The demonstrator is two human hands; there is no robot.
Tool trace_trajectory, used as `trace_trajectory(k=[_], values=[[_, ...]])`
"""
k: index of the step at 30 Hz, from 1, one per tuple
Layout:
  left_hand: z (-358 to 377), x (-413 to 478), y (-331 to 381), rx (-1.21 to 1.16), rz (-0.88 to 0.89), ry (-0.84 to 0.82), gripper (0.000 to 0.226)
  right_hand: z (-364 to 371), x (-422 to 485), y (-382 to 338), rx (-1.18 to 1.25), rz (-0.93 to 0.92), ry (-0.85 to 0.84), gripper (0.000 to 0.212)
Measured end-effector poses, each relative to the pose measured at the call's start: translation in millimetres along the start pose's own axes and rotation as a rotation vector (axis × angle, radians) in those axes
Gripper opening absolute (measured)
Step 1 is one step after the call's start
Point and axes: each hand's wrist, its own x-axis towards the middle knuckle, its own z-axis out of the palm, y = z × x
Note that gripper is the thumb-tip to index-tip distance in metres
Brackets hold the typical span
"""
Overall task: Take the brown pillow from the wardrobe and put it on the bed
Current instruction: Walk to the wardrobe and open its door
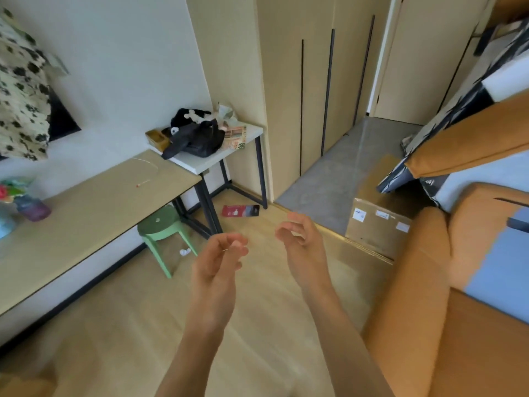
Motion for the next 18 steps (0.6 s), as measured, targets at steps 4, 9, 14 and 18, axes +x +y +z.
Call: trace_trajectory(k=[4, 9, 14, 18], values=[[40, 59, -9, -0.021, -0.035, -0.055, 0.024, -12, 60, -2, -0.008, 0.033, 0.048, 0.031], [100, 148, -33, -0.052, -0.071, -0.155, 0.025, -29, 143, 6, -0.026, 0.052, 0.141, 0.042], [155, 253, -52, -0.098, -0.075, -0.216, 0.024, -34, 242, 6, -0.072, 0.041, 0.197, 0.046], [209, 355, -52, -0.156, -0.091, -0.265, 0.013, -38, 338, -7, -0.134, 0.029, 0.205, 0.034]])
